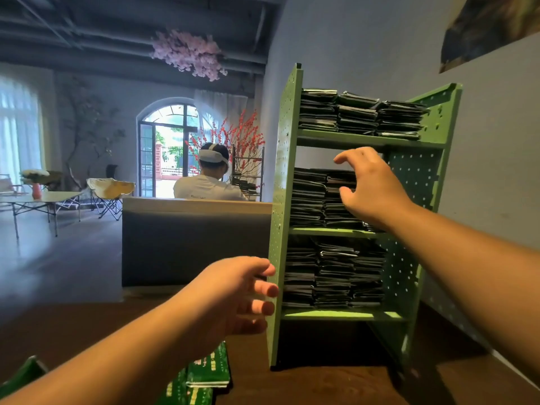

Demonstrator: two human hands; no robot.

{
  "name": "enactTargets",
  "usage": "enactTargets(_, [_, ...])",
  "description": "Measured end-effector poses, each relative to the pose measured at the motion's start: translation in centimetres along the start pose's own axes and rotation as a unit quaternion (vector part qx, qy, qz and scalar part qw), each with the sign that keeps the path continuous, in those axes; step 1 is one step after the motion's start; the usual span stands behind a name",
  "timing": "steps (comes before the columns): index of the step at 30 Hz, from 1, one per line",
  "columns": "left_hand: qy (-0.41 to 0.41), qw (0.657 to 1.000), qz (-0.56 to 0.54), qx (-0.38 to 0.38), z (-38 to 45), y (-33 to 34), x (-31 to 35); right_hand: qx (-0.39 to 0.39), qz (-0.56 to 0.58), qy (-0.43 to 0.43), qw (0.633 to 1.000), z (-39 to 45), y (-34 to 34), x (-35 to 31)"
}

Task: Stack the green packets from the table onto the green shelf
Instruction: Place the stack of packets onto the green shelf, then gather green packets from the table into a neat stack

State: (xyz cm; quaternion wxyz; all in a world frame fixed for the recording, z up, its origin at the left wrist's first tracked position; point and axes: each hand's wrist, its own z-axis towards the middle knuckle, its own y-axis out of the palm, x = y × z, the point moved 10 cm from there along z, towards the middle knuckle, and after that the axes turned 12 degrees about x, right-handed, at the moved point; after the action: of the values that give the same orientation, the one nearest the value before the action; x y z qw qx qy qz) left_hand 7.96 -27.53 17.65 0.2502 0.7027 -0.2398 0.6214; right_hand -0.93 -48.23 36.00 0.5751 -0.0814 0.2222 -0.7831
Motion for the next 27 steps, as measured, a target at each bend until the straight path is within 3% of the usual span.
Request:
enactTargets(3, [0.048,0.998,0.004,0.034,-0.5,-1.8,0.6,0.067,0.02,-0.082,0.994,-2.6,-1.2,-3.9])
enactTargets(7, [0.08,0.995,0.028,0.056,-1.2,-4.7,0.9,0.042,0.045,-0.156,0.986,-6.6,-0.2,-9.5])
enactTargets(14, [0.085,0.983,0.099,0.127,-3.3,-13.5,-1.1,-0.127,0.136,-0.147,0.971,-14.4,6.9,-20.7])
enactTargets(20, [0.098,0.954,0.14,0.244,-4.3,-22.7,-2.7,-0.301,0.168,-0.131,0.929,-20.1,14.5,-28.8])
enactTargets(23, [0.124,0.929,0.207,0.281,-4.9,-26.4,-3.8,-0.382,0.122,-0.151,0.903,-23.6,18.1,-31.4])
enactTargets(27, [0.115,0.902,0.32,0.265,-5.1,-28.9,-6.6,-0.481,0.005,-0.194,0.855,-28.5,21.3,-32.7])
